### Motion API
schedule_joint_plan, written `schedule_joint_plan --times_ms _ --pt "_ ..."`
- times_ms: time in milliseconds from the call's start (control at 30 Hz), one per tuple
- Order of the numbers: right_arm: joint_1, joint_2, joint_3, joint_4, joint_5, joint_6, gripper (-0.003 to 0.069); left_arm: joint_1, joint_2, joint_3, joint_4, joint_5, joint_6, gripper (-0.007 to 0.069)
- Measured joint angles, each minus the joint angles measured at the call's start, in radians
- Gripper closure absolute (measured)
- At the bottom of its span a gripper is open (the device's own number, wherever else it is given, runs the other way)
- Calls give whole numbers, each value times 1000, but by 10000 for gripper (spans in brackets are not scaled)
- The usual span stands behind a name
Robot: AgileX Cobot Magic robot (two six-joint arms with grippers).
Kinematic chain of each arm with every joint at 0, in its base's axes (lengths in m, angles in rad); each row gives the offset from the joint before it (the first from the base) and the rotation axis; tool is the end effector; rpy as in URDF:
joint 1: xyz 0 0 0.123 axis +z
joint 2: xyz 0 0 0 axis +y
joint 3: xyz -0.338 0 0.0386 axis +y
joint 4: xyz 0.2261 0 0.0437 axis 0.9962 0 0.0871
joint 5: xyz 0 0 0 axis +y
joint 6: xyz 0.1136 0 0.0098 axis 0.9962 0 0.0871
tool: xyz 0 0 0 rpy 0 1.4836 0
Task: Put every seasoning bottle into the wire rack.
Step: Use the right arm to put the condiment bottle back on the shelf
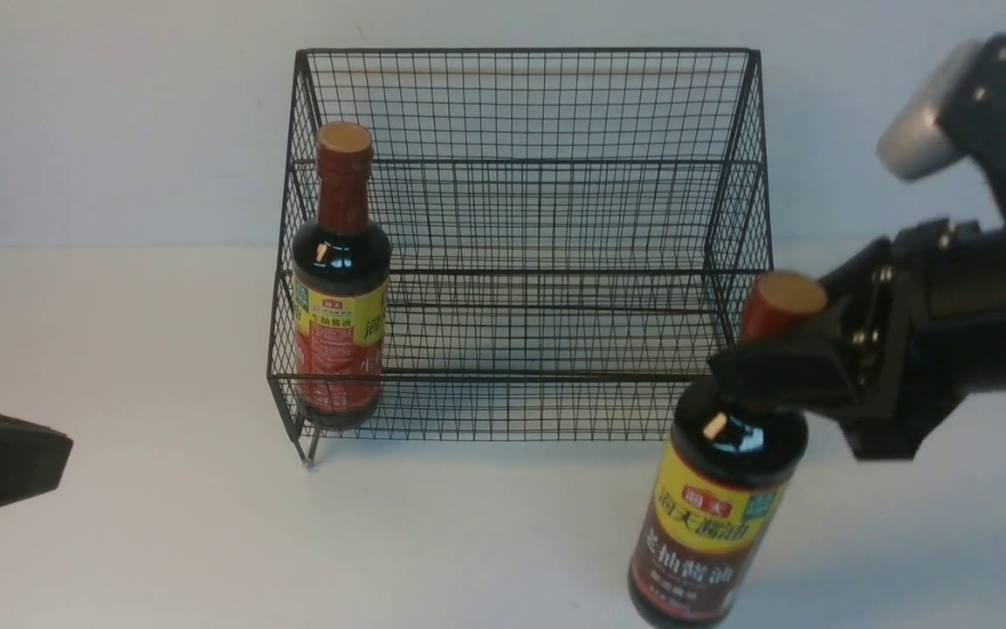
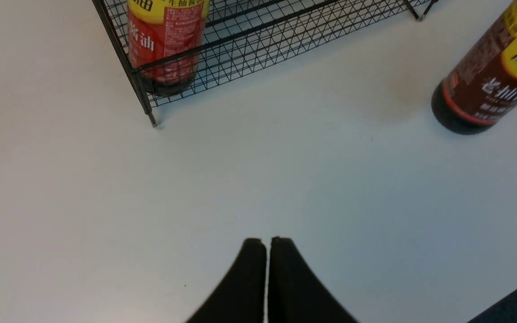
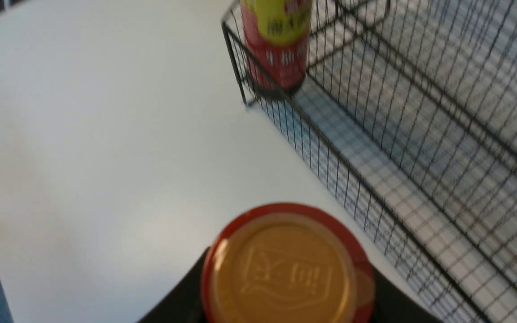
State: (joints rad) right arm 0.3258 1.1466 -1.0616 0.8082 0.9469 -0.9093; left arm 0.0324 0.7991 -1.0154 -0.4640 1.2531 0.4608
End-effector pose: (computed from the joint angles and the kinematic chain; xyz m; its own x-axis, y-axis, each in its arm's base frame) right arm 0.1602 0.1248 0.4074 -0.3792 -0.4296 -0.8195 -0.8495 0.5127 0.1243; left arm 0.0678 -0.0463 0.4015 -0.6862 0.2503 -0.6830 0.4576 0.8784 -0.1377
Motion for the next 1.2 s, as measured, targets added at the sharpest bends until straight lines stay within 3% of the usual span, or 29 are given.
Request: schedule_joint_plan --times_ms 367,633,1200 --pt "0 108 -285 -3 -54 10 382 0 0 0 -29 0 0 629" --pt "0 244 -306 -46 -165 -25 382 0 0 0 -29 0 0 629" --pt "0 341 -308 -220 -170 30 382 0 0 0 -29 0 0 629"
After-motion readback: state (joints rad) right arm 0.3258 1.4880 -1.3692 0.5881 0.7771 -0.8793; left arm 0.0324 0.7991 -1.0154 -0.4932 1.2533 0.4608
